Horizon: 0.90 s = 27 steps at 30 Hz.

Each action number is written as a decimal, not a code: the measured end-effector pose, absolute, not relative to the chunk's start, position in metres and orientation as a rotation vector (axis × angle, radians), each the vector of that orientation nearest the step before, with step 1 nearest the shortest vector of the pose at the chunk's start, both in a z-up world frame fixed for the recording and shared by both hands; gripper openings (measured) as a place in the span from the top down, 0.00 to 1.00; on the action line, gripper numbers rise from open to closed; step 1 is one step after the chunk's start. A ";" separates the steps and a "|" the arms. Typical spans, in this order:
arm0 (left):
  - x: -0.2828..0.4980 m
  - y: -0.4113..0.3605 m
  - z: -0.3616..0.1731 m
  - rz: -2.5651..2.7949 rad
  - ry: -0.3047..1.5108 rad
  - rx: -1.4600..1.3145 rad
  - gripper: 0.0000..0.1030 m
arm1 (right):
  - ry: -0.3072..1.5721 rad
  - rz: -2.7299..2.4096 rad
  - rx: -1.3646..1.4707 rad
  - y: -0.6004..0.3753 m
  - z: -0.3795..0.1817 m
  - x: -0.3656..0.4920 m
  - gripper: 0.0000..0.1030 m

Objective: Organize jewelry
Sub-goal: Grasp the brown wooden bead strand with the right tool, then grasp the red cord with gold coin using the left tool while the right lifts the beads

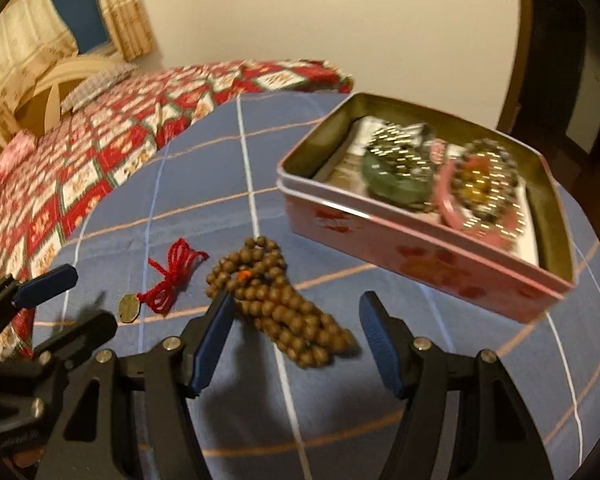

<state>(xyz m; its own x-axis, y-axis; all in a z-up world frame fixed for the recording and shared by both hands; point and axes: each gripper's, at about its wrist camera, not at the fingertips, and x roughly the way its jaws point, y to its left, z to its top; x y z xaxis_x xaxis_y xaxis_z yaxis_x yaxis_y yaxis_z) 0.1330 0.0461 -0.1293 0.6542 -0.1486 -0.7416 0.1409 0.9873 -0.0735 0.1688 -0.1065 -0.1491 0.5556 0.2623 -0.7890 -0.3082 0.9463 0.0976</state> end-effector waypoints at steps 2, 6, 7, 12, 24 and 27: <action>0.136 0.046 -0.131 -0.190 0.856 -0.013 0.34 | 0.936 0.367 -0.053 -0.102 -0.152 0.172 0.35; 0.144 0.040 -0.133 -0.217 0.871 0.007 0.34 | 0.919 0.373 -0.102 -0.099 -0.153 0.169 0.68; 0.147 0.038 -0.134 -0.220 0.872 0.005 0.34 | 0.920 0.375 -0.114 -0.100 -0.153 0.169 0.69; 0.160 0.027 -0.136 -0.225 0.870 0.028 0.34 | 0.933 0.358 -0.057 -0.114 -0.151 0.168 0.70; 0.176 0.015 -0.151 -0.208 0.928 0.041 0.97 | 0.842 0.246 0.109 -0.159 -0.118 0.135 0.70; 0.175 0.023 -0.149 -0.236 0.928 -0.036 0.97 | 0.818 0.227 0.132 -0.162 -0.113 0.128 0.70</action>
<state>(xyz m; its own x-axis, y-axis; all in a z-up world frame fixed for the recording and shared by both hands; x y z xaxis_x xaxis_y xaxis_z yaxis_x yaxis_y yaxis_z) 0.1748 0.0230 -0.1489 0.5757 -0.2172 -0.7883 0.1865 0.9735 -0.1320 0.1279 -0.1621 -0.1125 0.6609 0.2511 -0.7072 -0.1496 0.9675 0.2038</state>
